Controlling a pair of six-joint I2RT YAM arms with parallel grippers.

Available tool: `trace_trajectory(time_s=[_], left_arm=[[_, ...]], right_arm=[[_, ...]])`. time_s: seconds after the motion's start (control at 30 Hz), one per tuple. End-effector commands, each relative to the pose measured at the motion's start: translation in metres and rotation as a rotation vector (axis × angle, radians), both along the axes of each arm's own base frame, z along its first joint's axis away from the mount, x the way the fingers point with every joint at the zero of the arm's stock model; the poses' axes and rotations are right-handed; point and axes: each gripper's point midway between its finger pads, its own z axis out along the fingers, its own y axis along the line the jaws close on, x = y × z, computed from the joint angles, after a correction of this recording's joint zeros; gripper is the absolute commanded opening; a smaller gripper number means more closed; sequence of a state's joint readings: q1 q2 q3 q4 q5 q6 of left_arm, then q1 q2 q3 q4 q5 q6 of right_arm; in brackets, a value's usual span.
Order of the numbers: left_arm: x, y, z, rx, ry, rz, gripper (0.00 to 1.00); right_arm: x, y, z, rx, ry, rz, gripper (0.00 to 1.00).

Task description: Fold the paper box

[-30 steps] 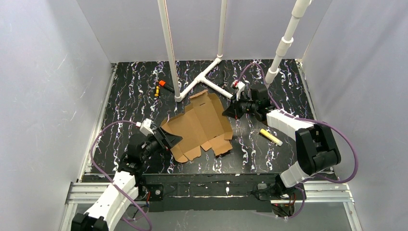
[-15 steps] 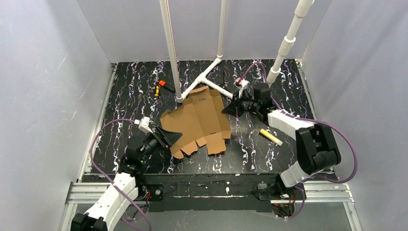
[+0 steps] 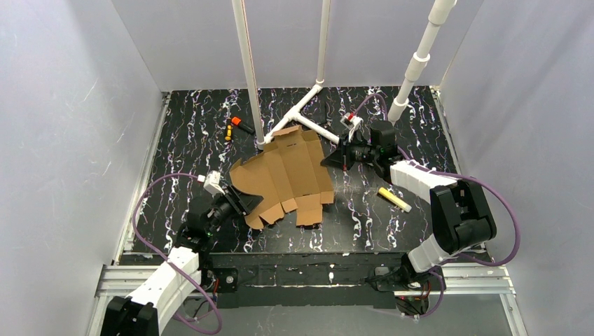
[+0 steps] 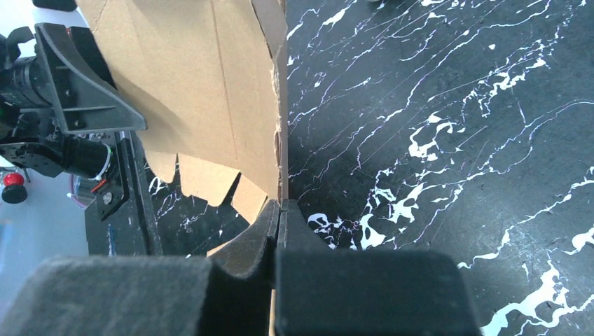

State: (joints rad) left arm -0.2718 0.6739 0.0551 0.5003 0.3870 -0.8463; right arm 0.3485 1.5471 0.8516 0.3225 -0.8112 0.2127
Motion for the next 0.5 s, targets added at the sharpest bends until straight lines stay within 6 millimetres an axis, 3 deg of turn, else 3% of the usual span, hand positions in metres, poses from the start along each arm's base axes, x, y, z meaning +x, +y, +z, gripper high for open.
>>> trace_trajectory(time_s=[0.0, 0.4, 0.47], left_arm=[[0.01, 0.004, 0.009, 0.054, -0.078, 0.019, 0.45], [0.014, 0.0, 0.017, 0.096, -0.122, -0.028, 0.01], [0.016, 0.0, 0.021, 0.095, -0.132, -0.025, 0.0]], right_arm=[[0.0, -0.002, -0.003, 0.027, 0.021, 0.003, 0.01], [0.0, -0.001, -0.011, 0.008, 0.027, 0.018, 0.01], [-0.001, 0.0, -0.012, 0.007, 0.025, 0.026, 0.01]])
